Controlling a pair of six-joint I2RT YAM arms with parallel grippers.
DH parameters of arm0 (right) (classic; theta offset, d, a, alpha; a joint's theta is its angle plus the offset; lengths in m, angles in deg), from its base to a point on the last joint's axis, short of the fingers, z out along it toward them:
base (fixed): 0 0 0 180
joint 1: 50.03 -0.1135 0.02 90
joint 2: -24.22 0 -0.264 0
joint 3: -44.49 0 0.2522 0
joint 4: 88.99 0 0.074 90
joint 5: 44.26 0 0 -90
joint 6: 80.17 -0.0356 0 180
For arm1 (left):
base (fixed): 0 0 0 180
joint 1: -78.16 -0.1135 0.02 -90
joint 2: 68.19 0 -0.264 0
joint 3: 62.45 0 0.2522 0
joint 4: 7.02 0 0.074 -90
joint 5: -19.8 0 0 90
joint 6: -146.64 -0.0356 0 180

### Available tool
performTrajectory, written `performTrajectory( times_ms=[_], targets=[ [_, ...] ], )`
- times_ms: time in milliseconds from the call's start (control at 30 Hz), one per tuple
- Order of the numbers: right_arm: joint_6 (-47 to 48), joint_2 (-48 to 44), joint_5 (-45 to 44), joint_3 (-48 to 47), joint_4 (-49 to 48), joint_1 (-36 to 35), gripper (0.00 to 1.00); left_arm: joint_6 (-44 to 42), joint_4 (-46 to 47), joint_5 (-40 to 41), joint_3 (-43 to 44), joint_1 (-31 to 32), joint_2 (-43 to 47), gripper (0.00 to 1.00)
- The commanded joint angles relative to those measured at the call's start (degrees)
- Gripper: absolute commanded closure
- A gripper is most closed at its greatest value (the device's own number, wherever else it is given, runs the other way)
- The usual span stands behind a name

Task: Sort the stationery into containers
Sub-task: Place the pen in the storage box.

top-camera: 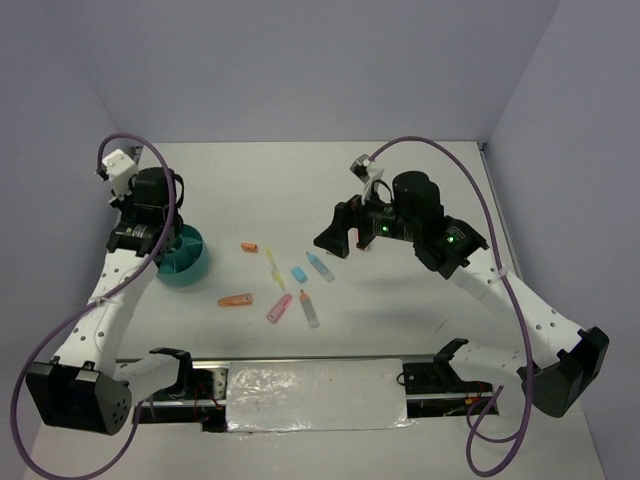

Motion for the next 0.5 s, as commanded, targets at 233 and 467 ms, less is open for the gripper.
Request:
performTrajectory(
  times_ms=[233, 467],
  targets=[
    [1.8, -1.0, 1.6, -2.6, 2.6, -0.3, 0.00, -2.9, 15.4, -0.1, -9.9, -1.6, 2.2, 0.90],
    [1.0, -0.7, 1.5, -2.5, 1.9, -0.3, 0.00, 0.3, 13.6, -3.1, -11.2, -1.6, 1.4, 0.75]
  ],
)
